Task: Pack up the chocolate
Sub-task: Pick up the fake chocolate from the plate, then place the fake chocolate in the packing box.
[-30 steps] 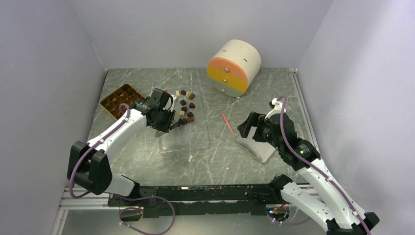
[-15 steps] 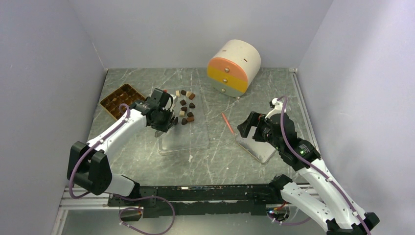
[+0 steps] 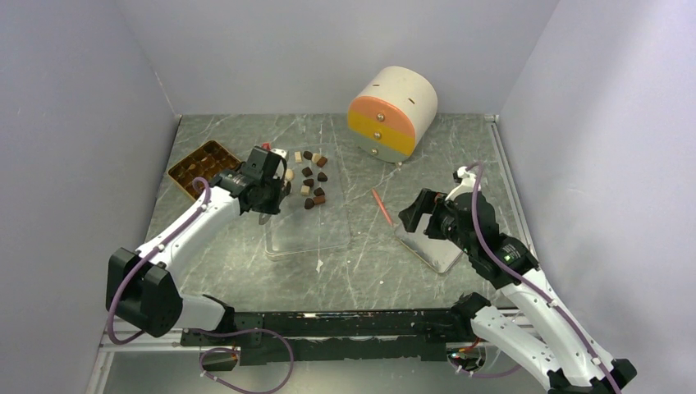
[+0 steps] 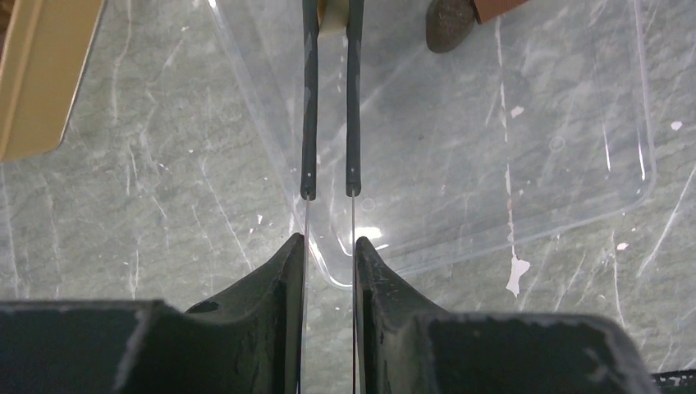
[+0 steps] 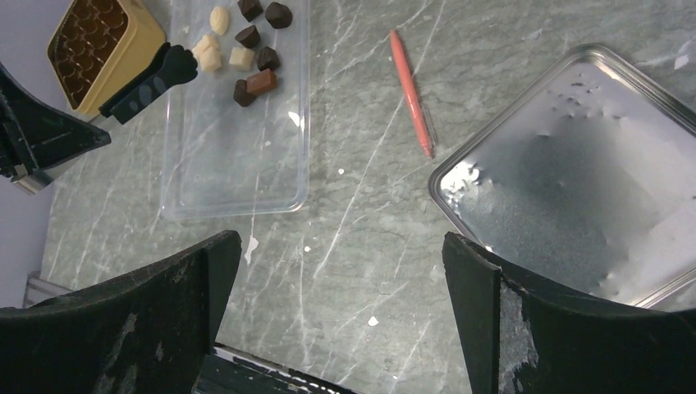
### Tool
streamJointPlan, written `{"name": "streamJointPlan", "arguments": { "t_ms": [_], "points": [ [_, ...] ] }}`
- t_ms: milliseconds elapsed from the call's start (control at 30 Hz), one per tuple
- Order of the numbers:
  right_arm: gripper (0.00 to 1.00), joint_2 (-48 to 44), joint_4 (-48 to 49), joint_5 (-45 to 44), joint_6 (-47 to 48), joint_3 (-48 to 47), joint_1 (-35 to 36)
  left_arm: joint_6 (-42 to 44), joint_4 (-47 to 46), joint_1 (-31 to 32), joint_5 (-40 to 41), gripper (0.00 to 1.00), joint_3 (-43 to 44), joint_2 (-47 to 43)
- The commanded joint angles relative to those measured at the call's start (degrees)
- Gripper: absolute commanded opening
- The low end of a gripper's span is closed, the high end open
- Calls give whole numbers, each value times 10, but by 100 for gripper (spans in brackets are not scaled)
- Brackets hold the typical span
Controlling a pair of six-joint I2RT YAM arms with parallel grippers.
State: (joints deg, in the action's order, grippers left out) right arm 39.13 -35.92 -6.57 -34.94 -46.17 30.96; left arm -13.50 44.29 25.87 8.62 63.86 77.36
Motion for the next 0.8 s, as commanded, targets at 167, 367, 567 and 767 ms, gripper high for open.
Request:
{"name": "streamJointPlan", "arguments": {
  "t_ms": [167, 367, 567, 767],
  "points": [
    [99, -26, 41, 16, -7, 26, 2, -28, -27, -1, 82, 21, 64, 0],
    [99, -24, 45, 24, 4, 29, 2, -29, -23, -24, 92, 21, 120, 40],
    [99, -30, 51, 35, 16, 26, 2, -16, -15, -108, 92, 21, 148, 55],
    [99, -33, 61, 50, 19, 40, 2, -5, -24, -238, 60, 23, 134, 49]
  ]
}}
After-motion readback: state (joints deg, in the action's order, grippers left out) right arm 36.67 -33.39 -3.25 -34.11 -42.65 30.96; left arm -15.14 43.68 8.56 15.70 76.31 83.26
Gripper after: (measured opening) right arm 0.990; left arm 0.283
